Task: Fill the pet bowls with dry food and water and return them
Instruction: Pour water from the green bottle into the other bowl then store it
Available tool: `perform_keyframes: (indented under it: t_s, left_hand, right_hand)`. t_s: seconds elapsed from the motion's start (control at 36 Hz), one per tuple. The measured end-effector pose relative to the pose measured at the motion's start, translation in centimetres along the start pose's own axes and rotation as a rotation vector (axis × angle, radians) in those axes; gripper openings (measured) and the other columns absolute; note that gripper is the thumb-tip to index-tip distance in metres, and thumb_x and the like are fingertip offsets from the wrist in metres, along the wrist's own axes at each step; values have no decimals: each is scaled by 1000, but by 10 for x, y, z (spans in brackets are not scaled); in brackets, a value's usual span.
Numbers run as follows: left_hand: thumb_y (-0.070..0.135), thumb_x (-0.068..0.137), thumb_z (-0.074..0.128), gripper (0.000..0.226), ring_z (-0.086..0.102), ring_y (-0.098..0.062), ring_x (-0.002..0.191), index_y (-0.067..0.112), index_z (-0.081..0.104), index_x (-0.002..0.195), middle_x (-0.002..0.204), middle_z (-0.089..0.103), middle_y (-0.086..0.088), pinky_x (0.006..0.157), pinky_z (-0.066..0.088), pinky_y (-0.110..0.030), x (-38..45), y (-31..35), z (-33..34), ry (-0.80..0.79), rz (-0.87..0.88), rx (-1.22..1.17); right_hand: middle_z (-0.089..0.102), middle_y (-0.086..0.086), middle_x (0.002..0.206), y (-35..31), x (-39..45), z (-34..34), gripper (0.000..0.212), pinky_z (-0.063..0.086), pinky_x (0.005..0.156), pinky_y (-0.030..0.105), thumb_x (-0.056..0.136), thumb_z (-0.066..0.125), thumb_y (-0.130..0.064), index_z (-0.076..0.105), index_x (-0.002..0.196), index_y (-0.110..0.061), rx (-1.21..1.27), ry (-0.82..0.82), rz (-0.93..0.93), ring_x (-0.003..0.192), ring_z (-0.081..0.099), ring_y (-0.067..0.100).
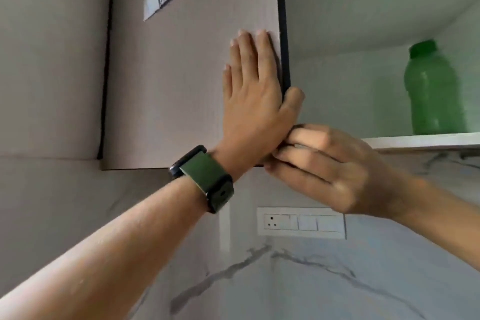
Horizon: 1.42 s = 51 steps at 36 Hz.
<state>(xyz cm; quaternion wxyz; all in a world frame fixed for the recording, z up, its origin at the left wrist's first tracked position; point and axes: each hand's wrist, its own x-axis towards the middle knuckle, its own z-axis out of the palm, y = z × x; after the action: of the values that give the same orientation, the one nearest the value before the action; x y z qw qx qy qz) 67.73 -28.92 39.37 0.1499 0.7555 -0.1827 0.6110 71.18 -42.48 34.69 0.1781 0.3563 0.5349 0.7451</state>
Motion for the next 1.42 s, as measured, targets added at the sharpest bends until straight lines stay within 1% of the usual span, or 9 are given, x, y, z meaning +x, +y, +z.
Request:
perform_keyframes:
  t_s: [0.17, 0.39, 0.61, 0.72, 1.0, 1.11, 1.19, 1.33, 1.42]
  left_hand:
    - [29, 82, 36, 80, -11, -32, 146, 7, -1, 149, 157, -9, -19, 117, -5, -43, 8, 4, 44, -16, -48, 98]
    - [25, 85, 43, 81, -8, -34, 146, 6, -2, 149, 157, -8, -20, 117, -3, -46, 16, -6, 84, -48, -43, 162]
    - [29, 88, 41, 81, -14, -35, 145, 6, -9, 148, 156, -14, -20, 116, -7, -47, 20, -15, 108, -109, -45, 211]
    - [29, 90, 41, 82, -15, -36, 144, 6, -13, 147, 155, -16, -21, 116, -7, -48, 22, -18, 121, -140, -65, 245]
    - [23, 89, 40, 79, -13, -37, 144, 5, -9, 148, 156, -12, -22, 115, -7, -51, 22, -22, 140, -90, -74, 264]
    - [21, 89, 39, 78, -13, -36, 144, 5, -8, 148, 156, -13, -22, 115, -7, -51, 22, -21, 137, -106, -84, 243]
    - [19, 90, 38, 75, -12, -37, 144, 4, -6, 148, 156, -12, -23, 115, -4, -52, 22, -12, 129, -151, -123, 210]
    - [25, 94, 37, 63, -7, -34, 146, 4, 10, 147, 157, -5, -21, 117, 2, -50, 28, 16, 102, -260, -151, 43]
    - [26, 95, 36, 55, -4, -30, 146, 4, 23, 142, 157, -1, -19, 117, 4, -47, 31, 41, 92, -240, -66, -43]
  right_hand:
    - [69, 8, 71, 6, -34, 13, 16, 55, 68, 33, 88, 62, -2, 73, 77, 0, -42, -119, 78, 70, 67, 28]
    - [64, 6, 69, 10, -63, 32, 16, 52, 58, 30, 86, 63, -3, 68, 71, -6, -125, -241, 153, 65, 62, 24]
    - [69, 10, 84, 2, -87, 45, 19, 55, 71, 31, 93, 55, -5, 71, 83, -2, -104, -351, 288, 80, 66, 27]
    - [70, 14, 100, -3, -101, 50, 18, 55, 80, 34, 93, 52, -3, 69, 97, 3, -57, -395, 351, 99, 65, 31]
    - [60, 18, 124, -3, -108, 42, 49, 54, 88, 39, 97, 14, 0, 56, 122, 4, 43, -656, 404, 123, 50, 35]
    - [53, 20, 132, -4, -104, 35, 47, 49, 98, 41, 85, 32, 10, 51, 128, 5, 90, -730, 435, 130, 42, 36]
    - [51, 20, 134, -6, -96, 29, 59, 39, 107, 39, 69, 51, 12, 50, 128, 7, 103, -776, 483, 131, 35, 35]
    - [54, 19, 127, 5, -84, 3, 56, 31, 111, 40, 72, 31, -1, 52, 123, 6, 81, -827, 535, 130, 39, 35]
    - [53, 19, 130, 21, -78, -28, 57, 30, 111, 41, 71, 49, -2, 51, 128, 5, -5, -792, 576, 129, 40, 34]
